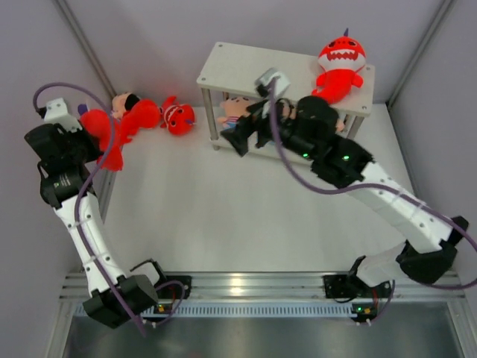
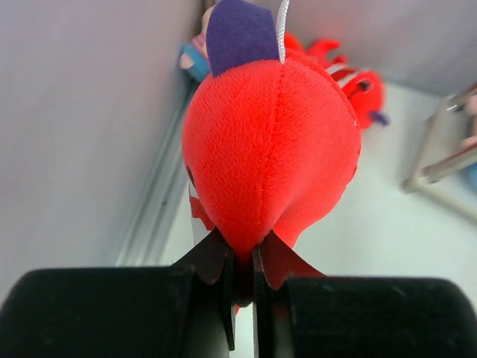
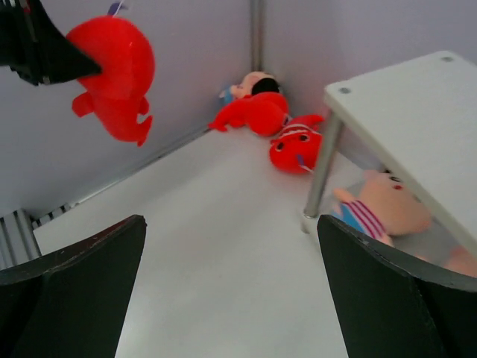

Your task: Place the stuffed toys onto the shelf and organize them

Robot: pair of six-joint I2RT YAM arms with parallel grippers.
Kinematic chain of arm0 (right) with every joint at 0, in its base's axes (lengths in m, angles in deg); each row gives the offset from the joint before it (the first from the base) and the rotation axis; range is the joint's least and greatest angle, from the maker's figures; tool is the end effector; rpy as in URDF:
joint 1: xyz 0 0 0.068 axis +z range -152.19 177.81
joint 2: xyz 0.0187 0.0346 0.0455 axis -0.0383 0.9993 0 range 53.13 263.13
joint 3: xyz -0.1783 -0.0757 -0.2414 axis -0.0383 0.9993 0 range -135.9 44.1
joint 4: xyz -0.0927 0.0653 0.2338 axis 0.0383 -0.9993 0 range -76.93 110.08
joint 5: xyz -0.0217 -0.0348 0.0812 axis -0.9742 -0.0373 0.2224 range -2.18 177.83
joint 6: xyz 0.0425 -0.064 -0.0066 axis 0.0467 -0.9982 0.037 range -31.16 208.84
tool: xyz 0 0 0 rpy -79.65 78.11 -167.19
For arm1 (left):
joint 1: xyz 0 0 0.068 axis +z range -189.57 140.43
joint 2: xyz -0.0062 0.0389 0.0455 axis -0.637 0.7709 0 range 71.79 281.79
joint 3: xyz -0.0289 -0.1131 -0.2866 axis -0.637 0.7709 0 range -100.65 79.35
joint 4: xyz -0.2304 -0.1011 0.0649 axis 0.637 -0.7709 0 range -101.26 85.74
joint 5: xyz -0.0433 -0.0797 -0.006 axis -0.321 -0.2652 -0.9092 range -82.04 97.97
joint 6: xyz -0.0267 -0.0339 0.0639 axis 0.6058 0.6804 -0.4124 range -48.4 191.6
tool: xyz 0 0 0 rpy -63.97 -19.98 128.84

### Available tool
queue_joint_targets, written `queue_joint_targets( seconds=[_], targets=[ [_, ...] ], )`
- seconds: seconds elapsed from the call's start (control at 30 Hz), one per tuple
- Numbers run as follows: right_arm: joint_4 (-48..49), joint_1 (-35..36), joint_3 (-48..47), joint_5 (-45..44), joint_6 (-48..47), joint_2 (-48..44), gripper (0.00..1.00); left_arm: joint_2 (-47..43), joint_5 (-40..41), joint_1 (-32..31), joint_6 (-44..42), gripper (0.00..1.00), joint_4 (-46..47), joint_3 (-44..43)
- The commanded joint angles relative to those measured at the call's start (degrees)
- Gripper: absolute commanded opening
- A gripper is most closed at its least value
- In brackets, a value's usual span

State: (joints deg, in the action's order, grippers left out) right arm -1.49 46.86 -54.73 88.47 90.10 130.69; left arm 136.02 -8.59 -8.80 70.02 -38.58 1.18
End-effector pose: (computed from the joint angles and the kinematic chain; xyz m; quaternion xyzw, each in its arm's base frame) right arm 0.1959 0.2267 0.5516 -0.2908 0.6466 0.3034 0.6367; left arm 0.2147 0.1062 0.4543 -0.1252 0.8071 0.0438 0.5754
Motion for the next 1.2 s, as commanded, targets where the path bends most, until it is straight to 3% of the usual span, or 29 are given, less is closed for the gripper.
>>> queue_joint_targets(
  seconds=[0.0,0.07,0.23,0.4,0.5,0.63,0.77,0.87,0.93,0.97,1.0,1.1,1.13,1.17],
  targets=[
    [18.18,8.67,6.79,-2.93,-1.87,6.45,0.99,-2.87,-8.22,0.09,15.98,0.00,-1.71,-0.49],
    [26.25,12.61,7.34,-4.93,-3.62,11.28,0.99,-3.58,-12.70,0.09,21.43,0.00,-2.67,-1.98],
    [33.86,20.81,1.11,-13.03,-12.57,23.31,0.99,-4.02,-23.23,0.09,28.99,0.00,-5.05,-3.83],
    [41.94,23.89,0.57,-15.40,-17.07,29.22,0.99,-4.55,-26.51,0.17,30.85,0.00,-6.19,-3.22],
    [42.13,23.98,-3.29,-19.26,-17.08,33.17,0.99,-4.72,-28.09,0.17,31.73,0.00,-6.19,-2.69],
    [34.84,23.80,-16.45,-26.73,-18.38,42.38,0.99,-4.90,-29.41,0.09,32.52,0.00,-7.15,-4.18],
    [37.64,23.63,-17.80,-35.86,-20.76,45.66,0.99,-4.90,-29.50,0.17,31.29,0.00,-9.18,-5.59],
    [37.74,23.01,-18.77,-37.73,-21.56,46.80,0.92,-4.55,-28.10,0.09,30.59,0.00,-9.27,-5.68],
    [36.77,22.23,-19.04,-37.04,-20.86,47.16,0.81,-4.37,-28.79,0.17,31.20,0.00,-9.35,-6.11],
    [36.85,21.96,-18.60,-36.34,-20.68,46.98,0.71,-4.03,-29.23,0.09,31.46,0.00,-9.36,-6.46],
    [37.20,21.87,-17.46,-36.24,-20.42,46.20,0.38,-3.93,-29.50,0.17,31.38,0.00,-9.27,-6.99],
    [36.77,21.87,-14.39,-34.05,-17.80,42.61,0.00,-3.85,-29.41,0.09,27.45,0.00,-9.35,-8.66],
    [35.90,21.61,-13.51,-32.65,-16.48,41.37,0.00,-3.67,-30.37,0.09,25.60,0.00,-9.27,-8.93],
    [34.84,21.43,-12.45,-28.63,-14.63,39.79,0.00,-3.67,-31.51,0.09,23.58,0.25,-9.35,-9.45]
  ],
)
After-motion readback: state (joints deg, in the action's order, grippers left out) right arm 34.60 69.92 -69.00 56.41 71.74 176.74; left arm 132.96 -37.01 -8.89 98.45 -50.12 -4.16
